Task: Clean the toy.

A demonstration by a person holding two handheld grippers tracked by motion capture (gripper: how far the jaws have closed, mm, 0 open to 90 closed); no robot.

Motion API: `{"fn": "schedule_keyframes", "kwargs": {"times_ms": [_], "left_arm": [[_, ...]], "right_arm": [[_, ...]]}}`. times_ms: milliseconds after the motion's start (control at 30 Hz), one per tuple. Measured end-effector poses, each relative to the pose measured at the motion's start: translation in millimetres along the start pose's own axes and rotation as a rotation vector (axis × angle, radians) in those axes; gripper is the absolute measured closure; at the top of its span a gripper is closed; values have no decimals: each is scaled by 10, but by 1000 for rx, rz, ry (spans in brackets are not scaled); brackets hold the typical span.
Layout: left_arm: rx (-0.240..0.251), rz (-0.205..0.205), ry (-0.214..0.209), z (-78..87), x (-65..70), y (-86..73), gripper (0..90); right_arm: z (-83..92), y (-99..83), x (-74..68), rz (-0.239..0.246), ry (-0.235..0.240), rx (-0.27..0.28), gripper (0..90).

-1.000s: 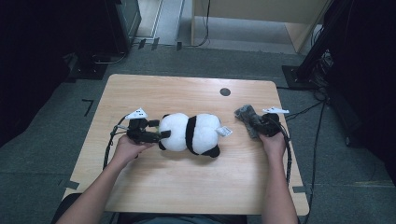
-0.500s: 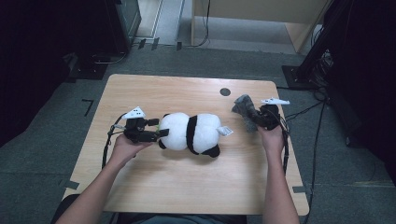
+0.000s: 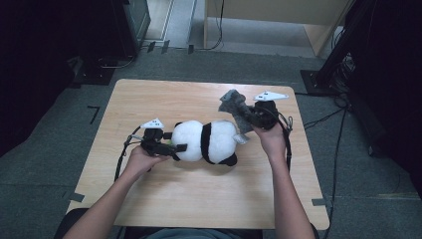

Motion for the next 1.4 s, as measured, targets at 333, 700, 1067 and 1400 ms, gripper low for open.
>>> {"fn": "schedule_keyframes", "kwargs": {"times_ms": [333,700,1067,1400], "left_arm": [[34,10,33,14,65,-20,258],[34,-7,69,26,127,-45,323],[26,10,84,18,131,-51,338],[32,6,91,2,133,-55,337]], "right_arm": [[-62,270,-420,71,114,9,755],[-292,461,-846,115,224,-17,749],[-740,318,-1283,217,303,-155,743],[-787,276,-1281,262,286,-186,694]]}}
Point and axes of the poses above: each handheld gripper's, and its own axes: z roughly backward along the jaws, y roughly out of its top, x roughly to its right, the point moved 3 cm from there along -z, roughly forward along the jaws, and after that the axes turned 11 degrees about -y, right-handed, at the moved point
